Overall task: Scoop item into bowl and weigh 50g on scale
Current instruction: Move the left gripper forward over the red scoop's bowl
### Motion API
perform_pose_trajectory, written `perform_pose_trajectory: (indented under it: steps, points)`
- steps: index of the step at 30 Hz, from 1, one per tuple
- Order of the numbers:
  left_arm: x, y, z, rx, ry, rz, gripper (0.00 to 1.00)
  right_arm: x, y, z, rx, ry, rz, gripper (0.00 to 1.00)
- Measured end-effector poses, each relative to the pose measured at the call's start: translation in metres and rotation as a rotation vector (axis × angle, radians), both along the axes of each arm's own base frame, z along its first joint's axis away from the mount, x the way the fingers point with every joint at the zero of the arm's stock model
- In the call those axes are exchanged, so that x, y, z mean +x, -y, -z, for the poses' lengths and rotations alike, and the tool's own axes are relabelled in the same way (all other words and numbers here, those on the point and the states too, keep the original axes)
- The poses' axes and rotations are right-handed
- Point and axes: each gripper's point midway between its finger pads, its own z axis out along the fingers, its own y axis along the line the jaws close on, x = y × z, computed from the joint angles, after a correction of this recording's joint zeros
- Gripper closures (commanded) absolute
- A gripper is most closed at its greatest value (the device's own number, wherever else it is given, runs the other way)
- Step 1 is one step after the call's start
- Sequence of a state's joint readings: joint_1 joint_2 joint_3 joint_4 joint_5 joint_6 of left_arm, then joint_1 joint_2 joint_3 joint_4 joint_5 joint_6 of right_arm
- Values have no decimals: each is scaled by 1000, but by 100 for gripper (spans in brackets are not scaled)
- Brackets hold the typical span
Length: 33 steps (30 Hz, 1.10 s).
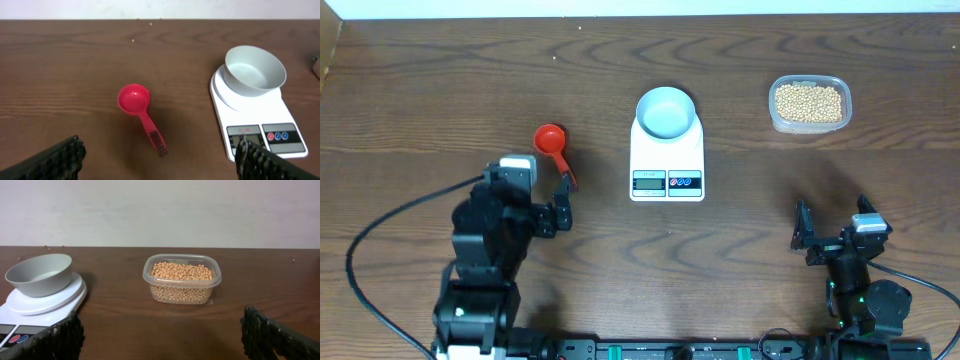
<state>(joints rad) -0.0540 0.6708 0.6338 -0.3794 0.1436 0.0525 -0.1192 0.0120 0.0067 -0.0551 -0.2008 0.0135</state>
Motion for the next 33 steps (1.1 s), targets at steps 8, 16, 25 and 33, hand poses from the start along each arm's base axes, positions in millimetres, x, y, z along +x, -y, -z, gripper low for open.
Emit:
perform_pose_trajectory:
  steps: [8,16,25,33]
  points:
    - [18,10,-10,-22,-159,45,2,0,0,0,0,0,0,1]
    - [65,20,-14,-44,-370,77,2,0,0,0,0,0,0,1]
    - [93,30,2,-73,-428,111,2,0,0,0,0,0,0,1]
    - [117,-1,42,-75,-502,-20,2,0,0,0,0,0,0,1]
